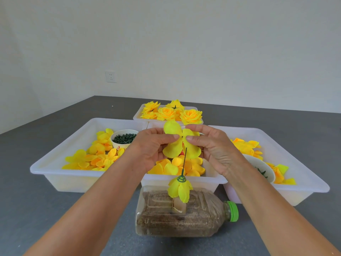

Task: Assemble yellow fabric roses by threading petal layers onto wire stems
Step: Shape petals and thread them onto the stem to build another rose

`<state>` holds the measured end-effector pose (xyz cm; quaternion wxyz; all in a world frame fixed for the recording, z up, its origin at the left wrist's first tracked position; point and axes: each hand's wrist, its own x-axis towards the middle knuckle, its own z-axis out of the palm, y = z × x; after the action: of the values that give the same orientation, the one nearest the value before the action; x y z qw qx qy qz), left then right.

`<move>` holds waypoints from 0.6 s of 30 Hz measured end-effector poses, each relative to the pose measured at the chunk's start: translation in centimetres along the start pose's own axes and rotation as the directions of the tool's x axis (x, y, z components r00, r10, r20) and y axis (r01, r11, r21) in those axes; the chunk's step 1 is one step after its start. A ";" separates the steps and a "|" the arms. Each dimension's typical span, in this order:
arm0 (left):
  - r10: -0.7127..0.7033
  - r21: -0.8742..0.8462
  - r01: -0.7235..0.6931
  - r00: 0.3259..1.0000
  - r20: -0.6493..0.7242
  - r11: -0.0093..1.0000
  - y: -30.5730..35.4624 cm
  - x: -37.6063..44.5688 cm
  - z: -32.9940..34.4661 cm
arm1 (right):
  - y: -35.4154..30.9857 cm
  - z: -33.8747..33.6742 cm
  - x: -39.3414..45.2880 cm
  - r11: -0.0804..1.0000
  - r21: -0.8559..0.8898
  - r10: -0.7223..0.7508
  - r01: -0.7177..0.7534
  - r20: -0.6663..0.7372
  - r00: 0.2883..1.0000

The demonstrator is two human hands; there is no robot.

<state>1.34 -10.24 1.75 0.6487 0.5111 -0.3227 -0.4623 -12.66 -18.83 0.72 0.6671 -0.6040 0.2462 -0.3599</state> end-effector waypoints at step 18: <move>0.146 0.096 -0.154 0.985 0.093 0.983 4.3 -3.1 1.6 | -5.7 2.1 -3.2 0.997 -0.041 -0.069 0.070 0.020 0.997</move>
<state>0.01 -7.72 6.51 0.6401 0.4980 -0.4112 -0.4162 -14.06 -15.11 6.28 0.6437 -0.6292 0.2264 -0.3721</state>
